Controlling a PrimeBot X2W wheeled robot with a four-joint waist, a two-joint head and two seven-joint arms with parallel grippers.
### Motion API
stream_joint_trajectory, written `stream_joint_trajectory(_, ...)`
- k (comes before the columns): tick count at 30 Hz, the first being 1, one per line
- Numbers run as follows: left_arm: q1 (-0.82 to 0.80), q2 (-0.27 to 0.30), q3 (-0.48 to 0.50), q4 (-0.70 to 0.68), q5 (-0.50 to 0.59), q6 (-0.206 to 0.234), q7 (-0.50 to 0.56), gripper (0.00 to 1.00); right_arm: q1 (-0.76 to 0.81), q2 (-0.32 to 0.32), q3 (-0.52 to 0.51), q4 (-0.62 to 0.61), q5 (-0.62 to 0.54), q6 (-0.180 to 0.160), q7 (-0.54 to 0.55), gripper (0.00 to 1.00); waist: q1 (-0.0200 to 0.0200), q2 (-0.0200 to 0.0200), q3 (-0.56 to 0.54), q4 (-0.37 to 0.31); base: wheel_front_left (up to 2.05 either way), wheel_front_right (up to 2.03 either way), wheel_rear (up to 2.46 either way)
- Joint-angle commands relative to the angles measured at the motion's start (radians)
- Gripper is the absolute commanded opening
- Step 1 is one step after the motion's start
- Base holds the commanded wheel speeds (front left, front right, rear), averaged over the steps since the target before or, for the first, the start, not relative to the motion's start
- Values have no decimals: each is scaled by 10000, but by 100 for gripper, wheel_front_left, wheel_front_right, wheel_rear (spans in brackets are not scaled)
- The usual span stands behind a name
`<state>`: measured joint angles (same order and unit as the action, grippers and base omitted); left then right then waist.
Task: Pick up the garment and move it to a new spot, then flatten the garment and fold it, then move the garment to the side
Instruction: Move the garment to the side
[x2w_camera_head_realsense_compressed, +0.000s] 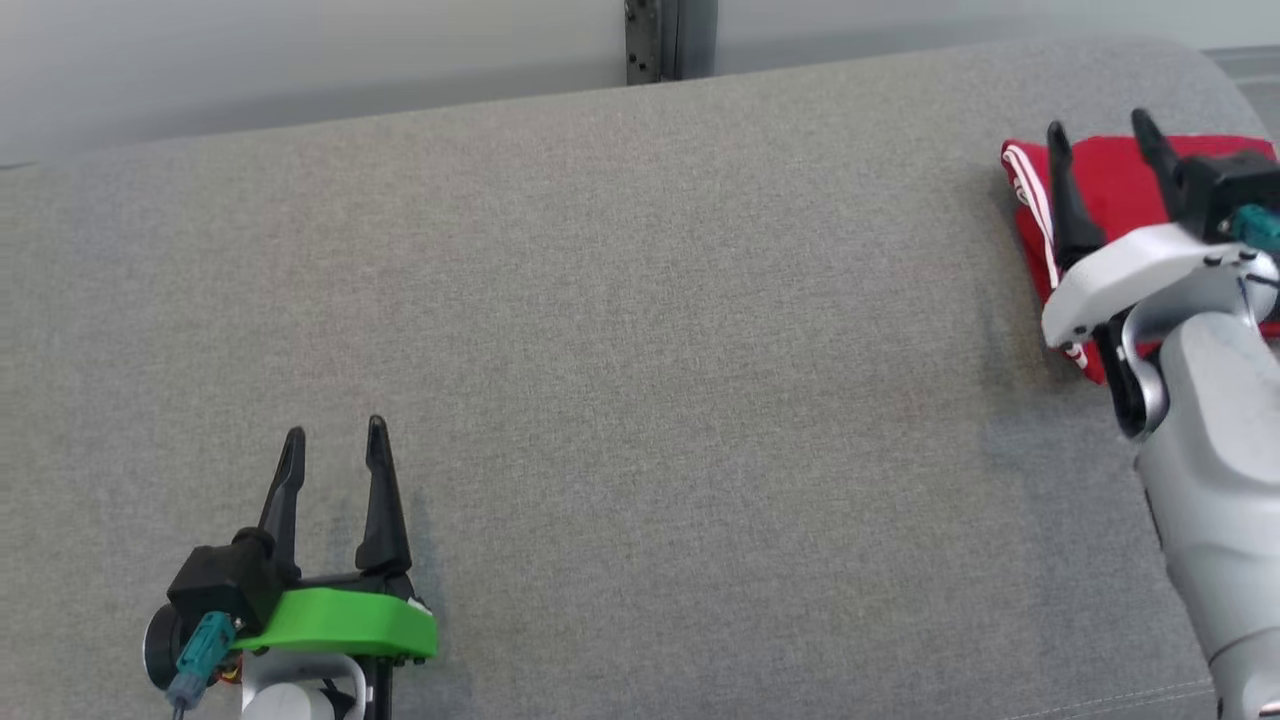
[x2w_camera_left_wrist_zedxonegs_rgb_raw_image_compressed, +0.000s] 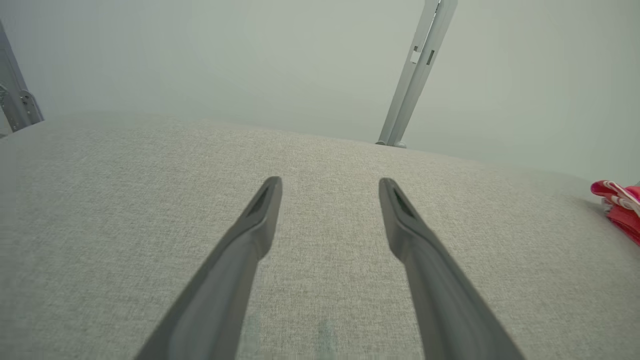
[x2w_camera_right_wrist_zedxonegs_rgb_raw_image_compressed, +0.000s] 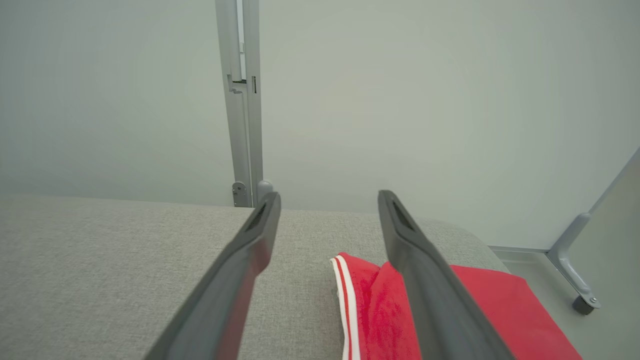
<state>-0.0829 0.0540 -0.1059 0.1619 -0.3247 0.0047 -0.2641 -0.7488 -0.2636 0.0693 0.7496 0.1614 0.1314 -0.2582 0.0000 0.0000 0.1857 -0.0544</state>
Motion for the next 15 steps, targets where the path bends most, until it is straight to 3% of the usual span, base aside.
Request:
stream_joint_trajectory(1, 222, 0, 57, 4, -71, 79, 5, 100, 573, 179, 78, -348, 117, -15, -69, 100, 0, 0, -818, 176, 0, 0, 0)
stream_joint_trajectory(5, 535, -7, 89, -34, -6, 170, 5, 100, 2014, 634, -249, -1733, 217, -15, -67, 100, 0, 0, -1164, 336, 0, 0, 0)
stream_joint_trajectory(10, 1026, -9, 50, -58, 394, 338, 5, 100, 4038, 1522, -786, -3568, -273, -15, -65, 100, 0, 0, -1434, 531, 0, 0, 0)
stream_joint_trajectory(15, 1371, -21, 23, -111, 470, 465, 5, 100, 5582, 2012, -803, -4791, -755, -15, -66, 100, 0, 0, -1512, 672, 0, 0, 0)
